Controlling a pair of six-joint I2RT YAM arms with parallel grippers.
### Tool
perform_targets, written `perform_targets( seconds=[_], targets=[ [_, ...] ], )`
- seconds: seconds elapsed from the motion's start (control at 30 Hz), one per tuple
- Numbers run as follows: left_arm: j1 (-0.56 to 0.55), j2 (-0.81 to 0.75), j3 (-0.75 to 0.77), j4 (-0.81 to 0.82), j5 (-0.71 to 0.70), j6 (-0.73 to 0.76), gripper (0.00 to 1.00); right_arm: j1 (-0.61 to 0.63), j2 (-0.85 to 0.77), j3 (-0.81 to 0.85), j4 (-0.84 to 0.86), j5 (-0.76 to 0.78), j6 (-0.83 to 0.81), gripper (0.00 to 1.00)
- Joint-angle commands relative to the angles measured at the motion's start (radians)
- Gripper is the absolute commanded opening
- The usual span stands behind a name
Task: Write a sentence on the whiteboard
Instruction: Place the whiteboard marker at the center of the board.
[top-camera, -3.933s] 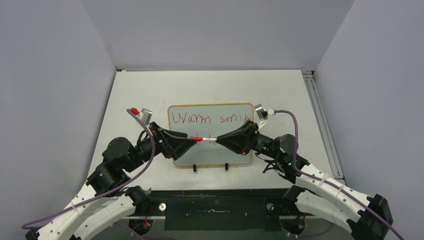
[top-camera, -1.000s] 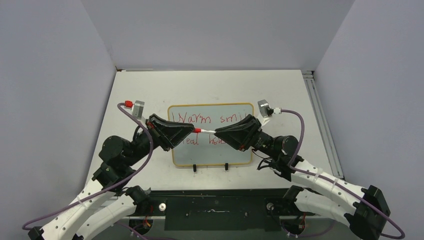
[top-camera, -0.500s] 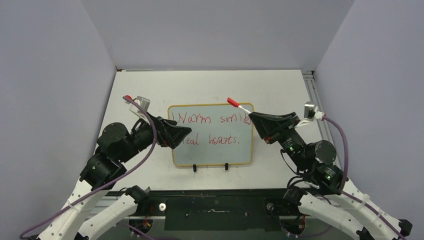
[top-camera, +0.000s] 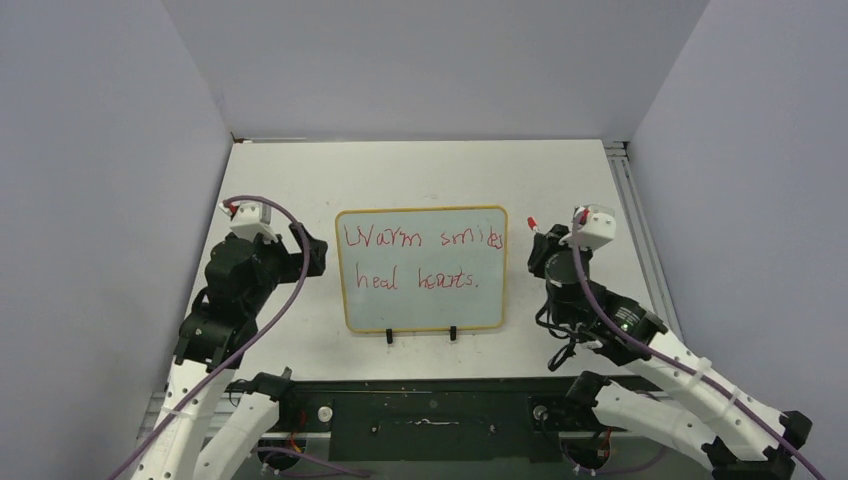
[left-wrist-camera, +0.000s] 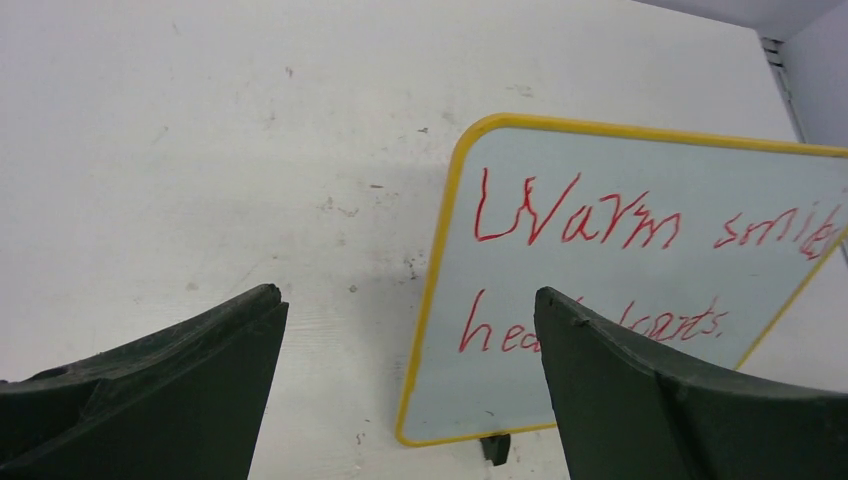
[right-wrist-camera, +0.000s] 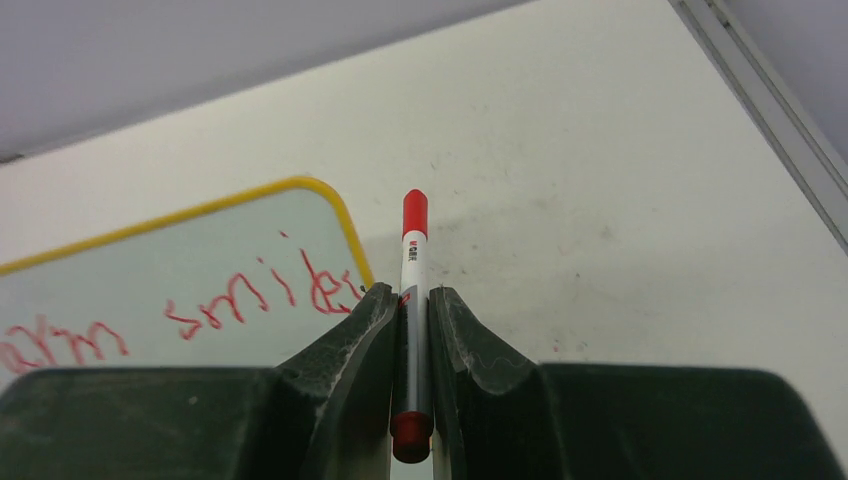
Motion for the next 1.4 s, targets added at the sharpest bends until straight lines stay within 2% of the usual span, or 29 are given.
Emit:
perform_targets(
  seconds=[0.0,0.13,0.2,0.3,0.5,0.8,0.9,1.0,1.17,1.37],
  targets=[
    [0.016,-0.063,-0.099,0.095,-0.086,0.053,0.94,-0.088,0.071,-0.096,-0.020,0.013,0.009,0.05],
    [0.017,-0.057,-0.164,0.142,-0.055,0.060,0.94,-0.351,0.081,-0.234,0.133,-0.334,0.006,0.05],
    [0.017,-0.058,-0.187,0.150,-0.073,0.079,0.94,-0.448,0.078,-0.297,0.200,-0.449,0.010,0.05],
    [0.018,-0.067,-0.191,0.138,-0.129,0.096,0.94,-0.529,0.086,-0.373,0.271,-0.557,0.018,0.05],
    [0.018,-0.104,-0.210,0.146,-0.134,0.092,0.94,-0.550,0.068,-0.501,0.369,-0.541,0.071,0.06],
    [0.020,-0.087,-0.207,0.139,-0.131,0.093,0.94,-0.551,0.088,-0.594,0.356,-0.478,0.155,0.08],
    [0.019,-0.084,-0.206,0.130,-0.152,0.094,0.94,-0.550,0.106,-0.597,0.344,-0.472,0.175,0.14],
    [0.024,-0.077,-0.197,0.107,-0.205,0.087,0.94,-0.551,0.126,-0.586,0.331,-0.466,0.177,0.27],
    [0.029,-0.087,-0.200,0.105,-0.217,0.086,0.94,-0.550,0.108,-0.569,0.314,-0.461,0.162,0.50],
    [0.029,-0.098,-0.201,0.111,-0.217,0.086,0.94,-0.550,0.065,-0.516,0.265,-0.460,0.112,0.67]
  ],
)
